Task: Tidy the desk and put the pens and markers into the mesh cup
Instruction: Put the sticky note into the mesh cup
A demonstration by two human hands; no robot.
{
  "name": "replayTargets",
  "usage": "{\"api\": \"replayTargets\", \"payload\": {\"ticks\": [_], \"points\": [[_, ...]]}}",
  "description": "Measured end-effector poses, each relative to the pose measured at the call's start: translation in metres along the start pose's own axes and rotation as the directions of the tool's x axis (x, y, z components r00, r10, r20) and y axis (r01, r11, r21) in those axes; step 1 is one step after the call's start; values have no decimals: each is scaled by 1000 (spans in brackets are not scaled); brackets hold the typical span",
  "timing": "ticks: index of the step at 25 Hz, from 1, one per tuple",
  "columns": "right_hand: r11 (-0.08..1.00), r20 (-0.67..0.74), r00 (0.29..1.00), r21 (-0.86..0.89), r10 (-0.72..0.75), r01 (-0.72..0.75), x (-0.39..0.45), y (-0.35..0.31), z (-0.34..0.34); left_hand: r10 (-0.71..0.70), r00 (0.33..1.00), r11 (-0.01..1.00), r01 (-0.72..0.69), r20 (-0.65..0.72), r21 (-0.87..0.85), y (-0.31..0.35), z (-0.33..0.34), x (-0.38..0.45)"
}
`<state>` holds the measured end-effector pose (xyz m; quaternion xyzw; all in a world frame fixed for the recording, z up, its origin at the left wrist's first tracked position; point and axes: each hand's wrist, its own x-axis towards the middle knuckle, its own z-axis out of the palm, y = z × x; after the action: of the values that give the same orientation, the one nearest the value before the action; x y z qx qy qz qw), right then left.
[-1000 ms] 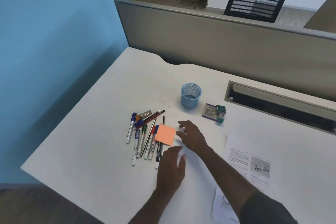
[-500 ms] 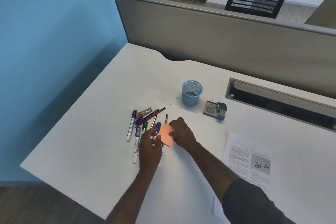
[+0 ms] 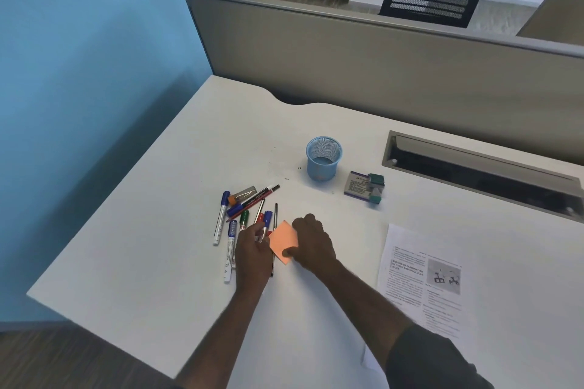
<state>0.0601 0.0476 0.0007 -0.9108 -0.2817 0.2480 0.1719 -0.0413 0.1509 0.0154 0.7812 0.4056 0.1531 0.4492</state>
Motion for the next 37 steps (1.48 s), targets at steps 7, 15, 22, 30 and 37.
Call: {"api": "replayTargets", "payload": {"ticks": [7, 15, 22, 30, 37], "points": [[970, 4, 994, 219, 110, -109, 8, 1, -8, -5, 1000, 1000, 5, -17, 17, -4, -2, -1], [802, 120, 982, 567, 144, -187, 0, 17, -31, -7, 1000, 1000, 7, -26, 0, -8, -2, 0], [529, 151, 978, 824, 144, -205, -16, 29, -48, -177, 953, 967, 214, 244, -136, 3, 3, 5], [736, -68, 983, 673, 170, -81, -31, 33, -34, 130, 977, 989, -115, 170, -95, 52, -7, 49], [992, 19, 998, -111, 65, -62, -42, 41, -4, 605, 786, 769, -618, 124, 161, 164, 12, 120]]}}
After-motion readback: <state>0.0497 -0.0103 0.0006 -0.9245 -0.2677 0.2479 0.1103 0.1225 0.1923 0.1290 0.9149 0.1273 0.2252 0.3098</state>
